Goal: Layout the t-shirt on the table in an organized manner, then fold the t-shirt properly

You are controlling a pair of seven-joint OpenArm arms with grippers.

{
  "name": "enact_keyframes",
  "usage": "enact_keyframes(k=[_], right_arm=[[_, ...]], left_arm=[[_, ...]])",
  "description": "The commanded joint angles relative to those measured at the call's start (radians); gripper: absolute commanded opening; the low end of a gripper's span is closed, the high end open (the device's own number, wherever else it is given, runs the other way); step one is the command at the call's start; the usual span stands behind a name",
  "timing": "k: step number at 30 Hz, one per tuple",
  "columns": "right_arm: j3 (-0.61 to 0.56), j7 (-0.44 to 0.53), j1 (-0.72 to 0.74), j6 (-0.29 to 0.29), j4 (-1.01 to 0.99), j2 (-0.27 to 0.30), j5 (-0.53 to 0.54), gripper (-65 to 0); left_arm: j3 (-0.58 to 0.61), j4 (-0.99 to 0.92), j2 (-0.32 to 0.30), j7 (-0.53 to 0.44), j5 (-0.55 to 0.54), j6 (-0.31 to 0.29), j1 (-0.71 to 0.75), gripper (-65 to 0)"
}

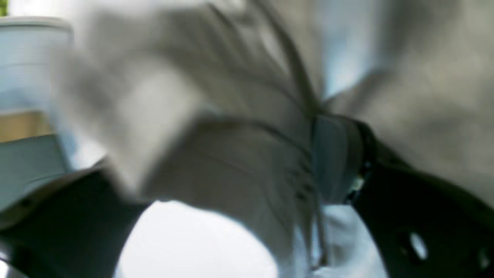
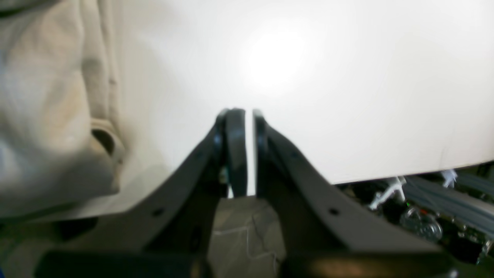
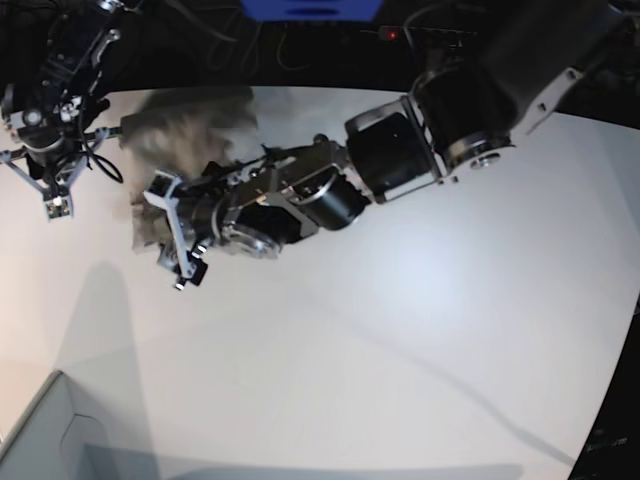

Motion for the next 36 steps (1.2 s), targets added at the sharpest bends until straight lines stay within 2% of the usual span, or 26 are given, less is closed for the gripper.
enact_keyframes(k=[1, 8, 13, 18, 23, 28, 31, 33, 36], right_arm=[[0.003, 0.012, 0.004, 0.007, 0.017, 0.007, 0.000, -63.1], [0.004, 0.012, 0.004, 0.007, 0.019, 0.008, 0.000, -63.1], [0.004, 0.012, 0.004, 0.007, 0.015, 0.008, 0.000, -63.1], [-0.002, 0.014, 0.010, 0.007, 0.000, 0.005, 0.001, -63.1], [-0.012, 0.016, 0.015, 0.007, 0.000, -0.053, 0.005, -63.1], [-0.088, 0.016, 0.012, 0.007, -0.040, -0.065, 0.005, -63.2], [-0.092, 0.017, 0.016, 0.007, -0.092, -0.065, 0.005, -63.2], [-0.088, 0.046, 0.013, 0.007, -0.127, -0.065, 0.005, -63.2], [-0.088, 0.103, -0.019, 0.007, -0.161, -0.065, 0.005, -63.2]], left_arm=[[-0.027, 0.036, 0.018, -0.014, -0.004, 0.011, -0.028, -13.4], [-0.175, 0.062, 0.018, -0.011, -0.004, 0.009, -0.028, -12.6], [-0.360, 0.128, 0.009, -0.011, -0.004, 0.009, 0.019, -12.6], [-0.633, 0.239, -0.051, -0.011, -0.008, 0.014, 0.099, -12.7], [-1.049, 0.344, -0.069, -0.011, -0.010, 0.008, 0.217, -12.8], [-1.404, 0.412, -0.069, -0.011, -0.010, 0.006, 0.320, -12.9], [-1.536, 0.413, -0.072, -0.011, -0.010, 0.006, 0.378, -12.9], [-1.605, 0.417, -0.100, -0.008, -0.010, 0.006, 0.418, -12.9], [-1.661, 0.420, -0.124, 0.053, -0.011, 0.006, 0.467, -12.9]])
